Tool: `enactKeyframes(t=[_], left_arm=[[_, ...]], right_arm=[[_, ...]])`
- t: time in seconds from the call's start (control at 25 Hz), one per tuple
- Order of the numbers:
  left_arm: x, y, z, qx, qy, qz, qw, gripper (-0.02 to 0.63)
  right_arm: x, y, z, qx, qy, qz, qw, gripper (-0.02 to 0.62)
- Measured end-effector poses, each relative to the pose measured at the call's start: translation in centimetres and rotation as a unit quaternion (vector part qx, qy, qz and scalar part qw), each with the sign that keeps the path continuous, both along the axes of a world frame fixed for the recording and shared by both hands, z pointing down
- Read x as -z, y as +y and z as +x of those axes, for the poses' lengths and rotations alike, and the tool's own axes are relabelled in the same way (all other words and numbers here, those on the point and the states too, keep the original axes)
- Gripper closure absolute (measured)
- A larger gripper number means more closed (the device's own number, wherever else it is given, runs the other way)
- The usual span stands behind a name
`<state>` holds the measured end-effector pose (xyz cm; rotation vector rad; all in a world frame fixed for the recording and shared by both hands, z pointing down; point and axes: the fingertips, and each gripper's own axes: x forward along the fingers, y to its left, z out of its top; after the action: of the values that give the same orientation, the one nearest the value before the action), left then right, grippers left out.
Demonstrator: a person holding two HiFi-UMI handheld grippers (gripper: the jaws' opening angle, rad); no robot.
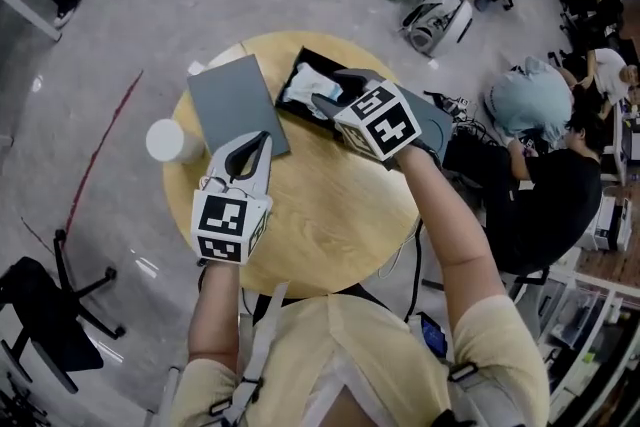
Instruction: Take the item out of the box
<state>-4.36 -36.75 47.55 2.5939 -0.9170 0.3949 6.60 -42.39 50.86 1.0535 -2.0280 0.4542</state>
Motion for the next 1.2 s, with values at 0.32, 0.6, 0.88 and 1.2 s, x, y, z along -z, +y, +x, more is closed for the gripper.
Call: enactKeyframes(t=[0.32, 0.6, 0.88, 1.2], left_arm=[[-2.4, -1.5, 1.1, -0.008, -0.027, -0.014, 0.9995, 0.603], [-4.1, -2.3, 0.8, -0.011, -0.033, -0.036, 0.9987, 0.603], [-5.0, -2.1, 1.9, -0.028, -0.032, -0.042, 0.9982, 0.603], [-5.3, -2.1, 1.8, -0.021, -0.029, -0.046, 0.9983, 0.603]], right_arm=[[-3.4, -1.2, 0.2, 0.025, 0.036, -0.055, 0.998, 0.377], [-5.0, -1.8, 0.4, 0.06, 0.063, -0.108, 0.99, 0.362], [-6.7, -1.4, -0.1, 0.107, 0.094, -0.171, 0.975, 0.353], [-7.3, -0.8, -0.4, 0.13, 0.129, -0.179, 0.967, 0.361]])
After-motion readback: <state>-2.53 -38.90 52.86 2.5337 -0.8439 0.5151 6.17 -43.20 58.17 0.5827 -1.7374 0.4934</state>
